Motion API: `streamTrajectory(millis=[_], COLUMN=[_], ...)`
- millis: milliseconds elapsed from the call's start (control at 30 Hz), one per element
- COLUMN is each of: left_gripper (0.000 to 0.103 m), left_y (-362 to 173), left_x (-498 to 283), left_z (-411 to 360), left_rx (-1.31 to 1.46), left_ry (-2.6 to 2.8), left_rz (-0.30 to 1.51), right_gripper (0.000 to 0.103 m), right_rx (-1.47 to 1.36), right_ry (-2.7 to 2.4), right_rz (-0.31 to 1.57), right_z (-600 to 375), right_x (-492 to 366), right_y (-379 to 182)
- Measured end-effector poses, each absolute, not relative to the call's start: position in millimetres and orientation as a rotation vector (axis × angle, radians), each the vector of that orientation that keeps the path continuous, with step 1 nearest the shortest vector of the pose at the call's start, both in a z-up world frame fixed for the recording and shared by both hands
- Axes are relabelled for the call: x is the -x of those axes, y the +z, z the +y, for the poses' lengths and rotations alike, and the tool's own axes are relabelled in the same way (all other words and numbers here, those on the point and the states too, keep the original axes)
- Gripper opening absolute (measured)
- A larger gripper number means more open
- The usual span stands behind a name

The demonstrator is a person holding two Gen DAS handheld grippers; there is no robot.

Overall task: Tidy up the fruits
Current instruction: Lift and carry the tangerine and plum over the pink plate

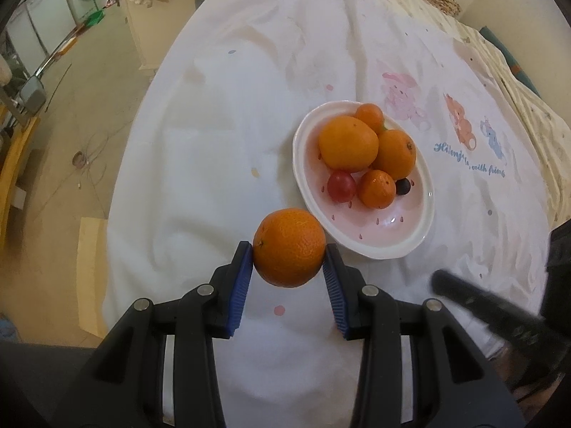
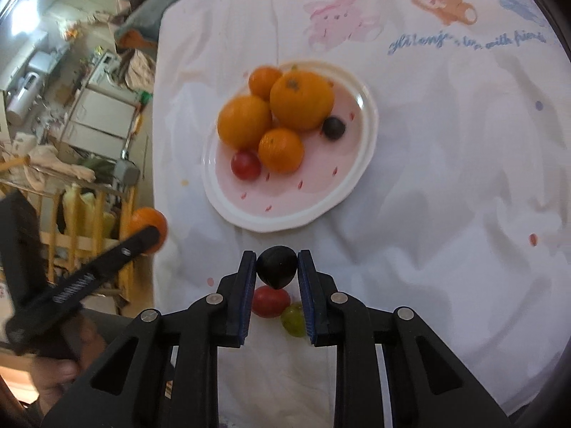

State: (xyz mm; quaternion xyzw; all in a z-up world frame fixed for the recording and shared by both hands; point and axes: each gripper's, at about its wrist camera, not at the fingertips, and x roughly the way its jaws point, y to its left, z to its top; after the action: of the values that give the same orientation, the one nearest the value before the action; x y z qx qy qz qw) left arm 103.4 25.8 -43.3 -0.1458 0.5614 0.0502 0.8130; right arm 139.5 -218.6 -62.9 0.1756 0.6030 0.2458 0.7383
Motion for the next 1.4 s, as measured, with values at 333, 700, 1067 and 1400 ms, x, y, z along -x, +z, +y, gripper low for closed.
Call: streamTrajectory(millis=[333,700,1067,1400], left_gripper=[0.036,0.036,0.038,0.075], left_y=[-62.7,-80.3,-91.1,-92.6], left_x=[-117.5,-156.5,-165.4,-167.4], left_z=[-8.7,-33.7,-45.7,-47.4], left_rx=[0.173,0.134,0.082,0.117], left_ry=[0.057,-0.006,-0.020,-0.037], left_rz=[1.229,1.260,1.270,1.286], right_gripper=[0.025,0.025,0.025,0.043], right_rx=[-0.423,-0.444,-0.459,-0.523], right_ry=[0.522,0.528,0.548,0.558], right_rz=[1.255,1.264,1.298,1.302], right_z=[-243.3,-250.1,-236.4,-234.3], right_x=[-172.7,-224.0,-253.0,-266.8], right_y=[-52.1,-76.2,-101.1,-111.5])
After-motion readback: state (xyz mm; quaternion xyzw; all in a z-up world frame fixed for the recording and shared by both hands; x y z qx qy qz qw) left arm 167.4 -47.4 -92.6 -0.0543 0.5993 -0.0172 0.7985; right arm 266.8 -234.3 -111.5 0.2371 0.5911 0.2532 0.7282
